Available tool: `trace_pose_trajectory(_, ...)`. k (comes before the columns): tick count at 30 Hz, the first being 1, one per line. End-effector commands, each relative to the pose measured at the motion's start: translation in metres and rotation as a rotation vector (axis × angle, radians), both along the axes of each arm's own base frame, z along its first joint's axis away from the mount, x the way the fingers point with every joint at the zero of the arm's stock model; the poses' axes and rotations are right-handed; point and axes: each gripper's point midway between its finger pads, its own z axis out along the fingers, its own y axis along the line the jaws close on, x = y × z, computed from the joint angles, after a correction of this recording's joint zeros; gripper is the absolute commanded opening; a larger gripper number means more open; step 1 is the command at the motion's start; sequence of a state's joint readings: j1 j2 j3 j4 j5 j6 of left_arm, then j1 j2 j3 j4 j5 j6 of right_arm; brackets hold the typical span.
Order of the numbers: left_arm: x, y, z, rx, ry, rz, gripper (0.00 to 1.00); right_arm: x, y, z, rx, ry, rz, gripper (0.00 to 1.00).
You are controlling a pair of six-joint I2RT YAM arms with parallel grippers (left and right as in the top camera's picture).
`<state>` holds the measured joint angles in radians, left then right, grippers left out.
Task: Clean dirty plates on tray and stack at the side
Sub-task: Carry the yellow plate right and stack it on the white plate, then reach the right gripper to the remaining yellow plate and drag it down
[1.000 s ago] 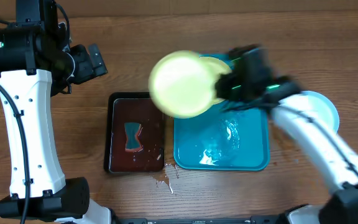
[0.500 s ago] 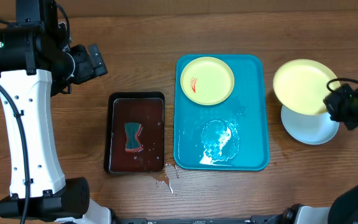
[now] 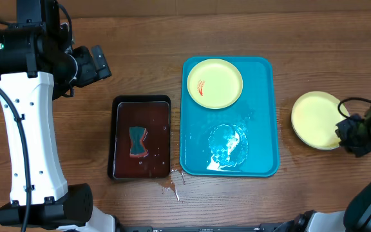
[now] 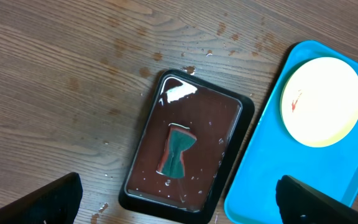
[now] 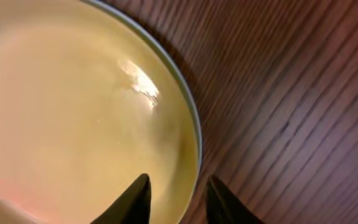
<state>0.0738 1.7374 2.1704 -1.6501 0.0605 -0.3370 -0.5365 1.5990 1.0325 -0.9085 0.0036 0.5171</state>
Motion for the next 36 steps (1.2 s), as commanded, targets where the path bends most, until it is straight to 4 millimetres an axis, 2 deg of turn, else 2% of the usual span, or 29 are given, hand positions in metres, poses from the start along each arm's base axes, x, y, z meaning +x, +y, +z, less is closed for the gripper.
trace_pose_trajectory(1,0.0,0.0,0.007,0.001,-0.027,-0.013,1.0,0.011,0.004,0.009,0.056,-0.061,0.01,0.37)
trace_pose_trajectory(4,0.0,0.0,0.007,0.001,-0.027,-0.013,1.0,0.03,0.02,0.035,0.118,-0.149,0.13,0.45)
trace_pose_trajectory(7,0.0,0.0,0.007,0.001,-0.027,-0.013,1.0,0.049,0.042,0.071,0.133,-0.242,0.279,0.46)
trace_pose_trajectory(8,0.0,0.0,0.007,0.001,-0.027,-0.013,1.0,0.058,0.059,0.092,0.131,-0.296,0.381,0.47)
trace_pose_trajectory(11,0.0,0.0,0.007,0.001,-0.027,-0.013,1.0,0.072,0.105,0.129,0.112,-0.394,0.612,0.49)
trace_pose_trajectory(14,0.0,0.0,0.007,0.001,-0.027,-0.013,1.0,0.079,0.149,0.142,0.091,-0.443,0.784,0.5)
trace_pose_trajectory(16,0.0,0.0,0.007,0.001,-0.027,-0.013,1.0,0.086,0.178,0.143,0.088,-0.463,0.88,0.51)
trace_pose_trajectory(20,0.0,0.0,0.007,0.001,-0.027,-0.013,1.0,0.105,0.224,0.129,0.0,-0.479,1.028,0.56)
trace_pose_trajectory(24,0.0,0.0,0.007,0.001,-0.027,-0.013,1.0,0.13,0.25,0.103,-0.118,-0.453,1.101,0.67)
trace_pose_trajectory(29,0.0,0.0,0.007,0.001,-0.027,-0.013,1.0,0.166,0.262,0.059,-0.231,-0.419,1.114,0.72)
trace_pose_trajectory(31,0.0,0.0,0.007,0.001,-0.027,-0.013,1.0,0.181,0.266,0.031,-0.227,-0.412,1.115,0.72)
trace_pose_trajectory(36,0.001,0.0,0.007,0.001,-0.027,-0.013,1.0,0.199,0.271,-0.012,-0.218,-0.4,1.117,0.72)
